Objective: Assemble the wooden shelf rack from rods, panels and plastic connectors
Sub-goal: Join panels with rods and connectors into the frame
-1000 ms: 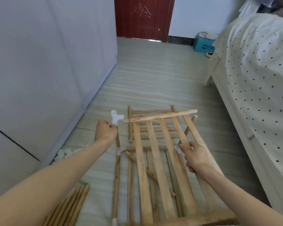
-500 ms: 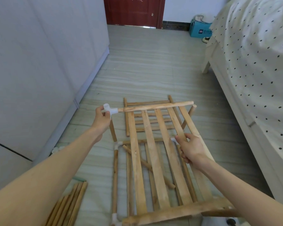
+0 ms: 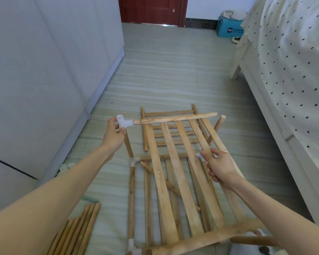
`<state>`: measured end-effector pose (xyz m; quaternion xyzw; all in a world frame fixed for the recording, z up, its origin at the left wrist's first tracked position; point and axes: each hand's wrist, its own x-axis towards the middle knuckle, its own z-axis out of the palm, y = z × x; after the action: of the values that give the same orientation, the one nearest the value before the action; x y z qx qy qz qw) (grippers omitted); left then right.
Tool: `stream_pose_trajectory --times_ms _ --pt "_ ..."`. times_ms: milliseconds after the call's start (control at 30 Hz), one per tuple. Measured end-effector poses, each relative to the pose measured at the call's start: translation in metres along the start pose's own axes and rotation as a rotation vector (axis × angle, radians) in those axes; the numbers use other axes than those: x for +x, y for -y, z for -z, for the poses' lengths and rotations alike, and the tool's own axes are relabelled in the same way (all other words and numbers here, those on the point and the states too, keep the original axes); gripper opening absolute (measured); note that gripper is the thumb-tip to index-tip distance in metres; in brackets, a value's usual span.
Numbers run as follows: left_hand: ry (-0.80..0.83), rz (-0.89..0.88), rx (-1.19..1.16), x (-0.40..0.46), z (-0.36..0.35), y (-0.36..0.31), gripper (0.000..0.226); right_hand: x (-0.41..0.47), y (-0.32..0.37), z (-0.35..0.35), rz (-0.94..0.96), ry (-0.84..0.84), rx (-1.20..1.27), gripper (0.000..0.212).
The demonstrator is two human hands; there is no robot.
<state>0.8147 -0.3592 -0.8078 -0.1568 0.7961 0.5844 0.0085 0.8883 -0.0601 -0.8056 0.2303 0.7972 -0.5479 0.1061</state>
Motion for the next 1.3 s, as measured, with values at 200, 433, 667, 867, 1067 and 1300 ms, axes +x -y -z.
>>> stream_pose_trajectory --times_ms 200,433,667,867,1067,1300 --pt "-0.007 -0.029 0.079 0.000 0.002 -0.001 0.041 0.004 0.004 -0.005 -0.017 0.025 -0.002 0.051" --pt "-0.030 -0.058 0.199 -0.003 -0.004 -0.001 0.042 -0.003 0.009 -0.013 0.104 -0.026 -0.106 0.045" --pt "-0.089 -0.050 0.184 -0.009 -0.013 -0.003 0.050 -0.015 0.001 -0.021 0.161 -0.067 -0.171 0.043" --pt "-0.086 -0.026 0.131 -0.015 -0.027 0.000 0.098 -0.022 0.001 -0.032 0.145 -0.071 -0.259 0.039" --pt "-0.187 0.031 0.341 -0.015 -0.032 -0.006 0.115 -0.025 0.000 -0.030 0.133 -0.023 -0.153 0.036" --pt "-0.250 0.126 0.417 -0.011 -0.034 -0.011 0.120 -0.009 0.006 -0.027 0.184 -0.011 -0.169 0.038"
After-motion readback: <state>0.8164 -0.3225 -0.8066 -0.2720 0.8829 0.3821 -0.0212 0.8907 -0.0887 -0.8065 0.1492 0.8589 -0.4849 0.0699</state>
